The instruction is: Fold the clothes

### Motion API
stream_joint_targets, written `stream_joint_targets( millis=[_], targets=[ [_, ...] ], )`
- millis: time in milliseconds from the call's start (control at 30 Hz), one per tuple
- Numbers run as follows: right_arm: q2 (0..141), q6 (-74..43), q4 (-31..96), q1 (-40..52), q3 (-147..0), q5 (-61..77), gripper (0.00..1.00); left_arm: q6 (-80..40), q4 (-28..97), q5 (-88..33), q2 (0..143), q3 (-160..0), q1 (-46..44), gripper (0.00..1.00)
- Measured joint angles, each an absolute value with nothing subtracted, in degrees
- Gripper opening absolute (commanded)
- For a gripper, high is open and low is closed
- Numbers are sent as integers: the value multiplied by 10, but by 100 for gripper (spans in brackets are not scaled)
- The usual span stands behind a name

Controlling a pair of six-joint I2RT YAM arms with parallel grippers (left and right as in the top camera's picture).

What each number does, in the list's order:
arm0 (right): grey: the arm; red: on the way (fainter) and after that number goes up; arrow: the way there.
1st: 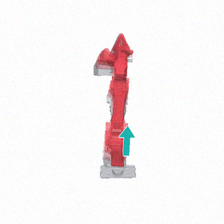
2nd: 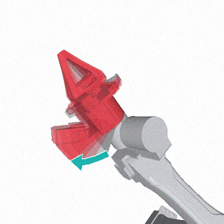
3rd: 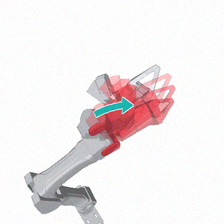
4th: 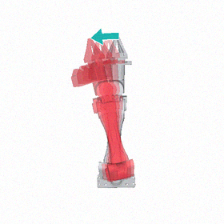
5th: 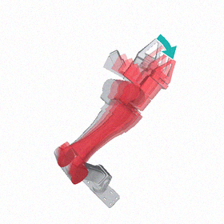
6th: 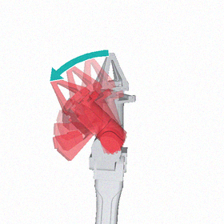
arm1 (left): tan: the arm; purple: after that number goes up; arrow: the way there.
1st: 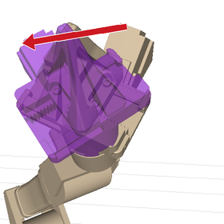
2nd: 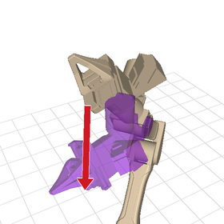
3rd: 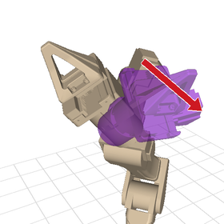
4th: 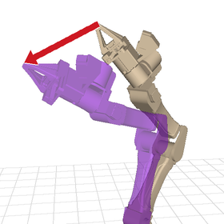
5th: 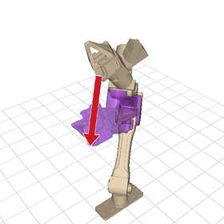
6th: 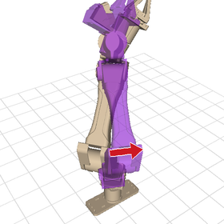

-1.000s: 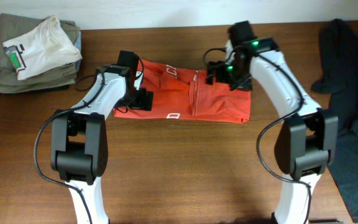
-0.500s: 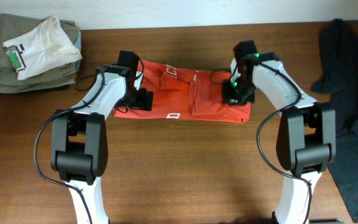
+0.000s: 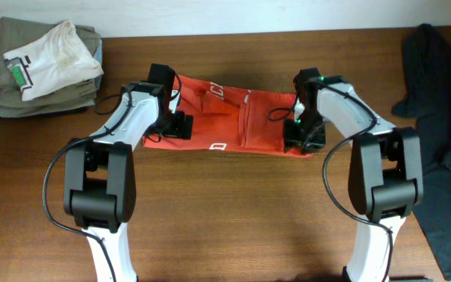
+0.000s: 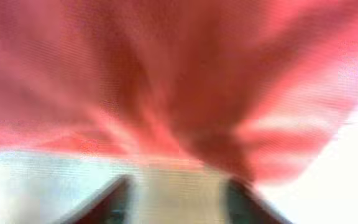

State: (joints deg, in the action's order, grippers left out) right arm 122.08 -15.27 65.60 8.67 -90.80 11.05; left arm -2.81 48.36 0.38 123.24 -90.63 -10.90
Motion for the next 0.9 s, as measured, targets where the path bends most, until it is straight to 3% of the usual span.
stream_joint_targets(
  millis=[167, 267, 400, 633, 900],
  targets=[
    [1199, -150, 702, 63, -1033, 69, 99, -28, 489, 4, 1232, -914, -109, 99],
    [1180, -150, 683, 3, -1083, 53, 98, -28, 519, 1, 1233, -963, -102, 99],
    [1180, -150, 685, -86, -1086, 38, 99, -27, 521, -25, 1232, -1027, -58, 99],
    [1180, -150, 686, -166, -1086, 28, 99, 18, 514, -170, 1243, -1029, 43, 99],
    [1180, -150, 685, -203, -1086, 25, 99, 53, 466, -282, 1298, -1029, 47, 99]
  ],
)
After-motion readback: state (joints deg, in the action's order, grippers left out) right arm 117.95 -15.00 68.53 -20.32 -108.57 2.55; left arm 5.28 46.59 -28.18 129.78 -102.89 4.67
